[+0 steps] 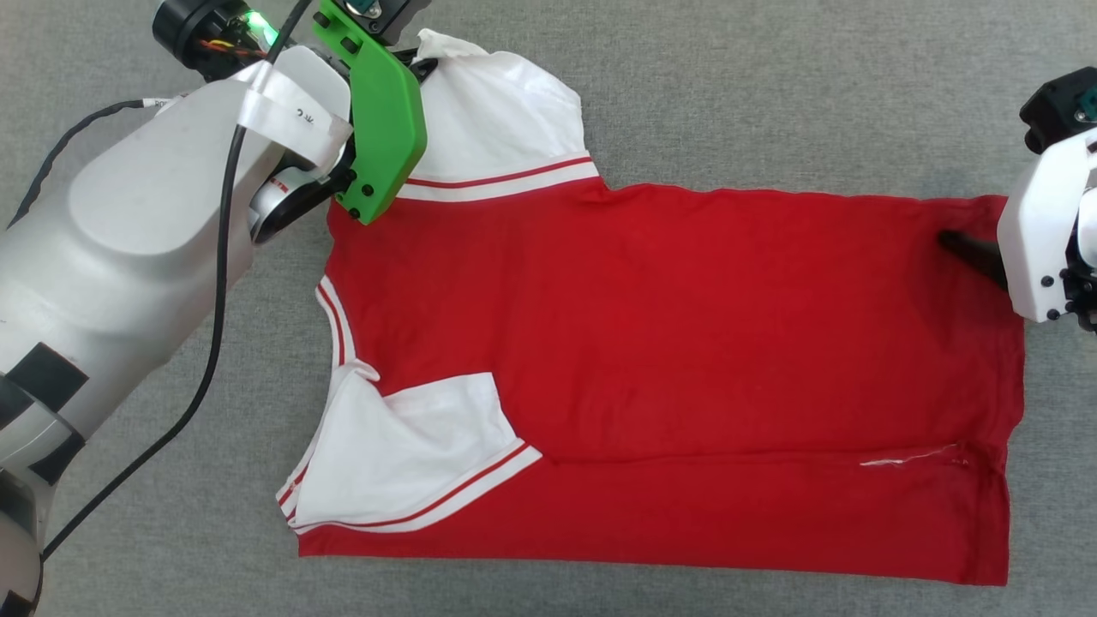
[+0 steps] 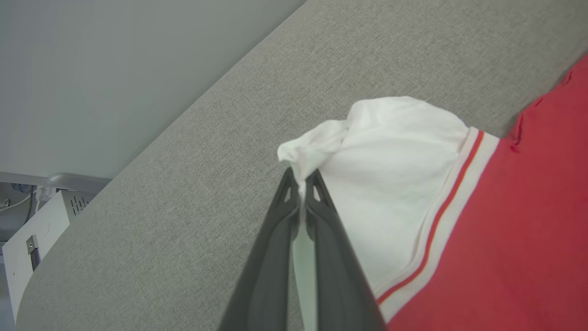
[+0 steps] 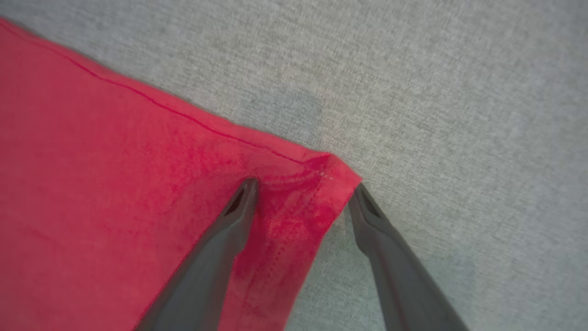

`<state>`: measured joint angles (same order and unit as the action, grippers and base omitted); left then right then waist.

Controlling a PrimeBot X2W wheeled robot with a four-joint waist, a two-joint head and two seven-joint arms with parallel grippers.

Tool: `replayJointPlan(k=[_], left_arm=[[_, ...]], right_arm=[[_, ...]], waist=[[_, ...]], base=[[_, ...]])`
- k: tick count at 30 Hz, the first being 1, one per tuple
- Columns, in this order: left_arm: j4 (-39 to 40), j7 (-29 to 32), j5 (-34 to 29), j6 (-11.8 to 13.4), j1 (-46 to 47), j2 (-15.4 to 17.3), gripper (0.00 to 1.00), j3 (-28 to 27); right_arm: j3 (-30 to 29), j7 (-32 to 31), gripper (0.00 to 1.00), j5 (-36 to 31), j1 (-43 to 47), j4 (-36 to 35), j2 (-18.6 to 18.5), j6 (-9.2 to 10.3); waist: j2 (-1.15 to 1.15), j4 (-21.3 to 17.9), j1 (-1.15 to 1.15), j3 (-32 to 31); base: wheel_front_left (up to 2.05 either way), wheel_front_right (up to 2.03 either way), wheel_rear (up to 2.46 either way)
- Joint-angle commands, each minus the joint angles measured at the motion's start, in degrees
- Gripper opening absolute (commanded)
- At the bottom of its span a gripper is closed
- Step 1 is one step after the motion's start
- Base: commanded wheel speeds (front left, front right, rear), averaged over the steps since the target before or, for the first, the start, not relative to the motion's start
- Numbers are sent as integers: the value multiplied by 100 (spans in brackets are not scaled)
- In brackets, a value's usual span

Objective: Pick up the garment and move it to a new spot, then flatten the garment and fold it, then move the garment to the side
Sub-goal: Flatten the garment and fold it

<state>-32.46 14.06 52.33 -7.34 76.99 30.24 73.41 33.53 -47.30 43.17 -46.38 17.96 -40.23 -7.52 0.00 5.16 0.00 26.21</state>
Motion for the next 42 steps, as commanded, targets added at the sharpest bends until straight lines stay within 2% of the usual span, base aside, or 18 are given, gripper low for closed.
replayJointPlan(k=[1,5,6,7,8,17,27,35,42], left_arm=[[-18,-59,-21,-14,88,-31,0,-8],[-65,-94,-22,-14,63,-24,0,-7],[-78,-106,-29,-14,56,-21,0,-7],[-93,-119,-38,-14,36,-14,0,-7],[-103,-126,-44,-14,15,-6,0,-6],[-156,-409,7,-14,-338,166,0,-6],[130,-759,67,14,-1127,493,0,-6],[840,-890,108,339,-1914,1018,0,-6],[1692,-925,204,810,-2867,1451,0,-6]], right_arm=[[203,-9,100,10,26,116,78,3],[422,115,100,117,101,258,73,3],[438,184,44,122,97,289,60,3],[470,267,4,119,85,325,37,3],[475,346,0,135,72,349,28,3],[406,1401,0,231,-6,488,49,3],[440,2296,0,441,702,279,-57,3],[429,2611,0,541,1455,-80,-234,3],[268,2797,0,600,2302,-428,-326,3]], waist=[[0,59,0,72],[0,61,0,79],[0,58,0,70],[0,50,0,48],[0,40,0,27],[0,-98,0,-500],[0,-121,0,-1309],[0,-108,0,-1772],[0,-80,0,-2119]], base=[[0,0,0],[0,0,0],[0,0,0],[0,0,0],[0,0,0],[0,0,0],[0,0,0],[0,0,0],[0,0,0]])
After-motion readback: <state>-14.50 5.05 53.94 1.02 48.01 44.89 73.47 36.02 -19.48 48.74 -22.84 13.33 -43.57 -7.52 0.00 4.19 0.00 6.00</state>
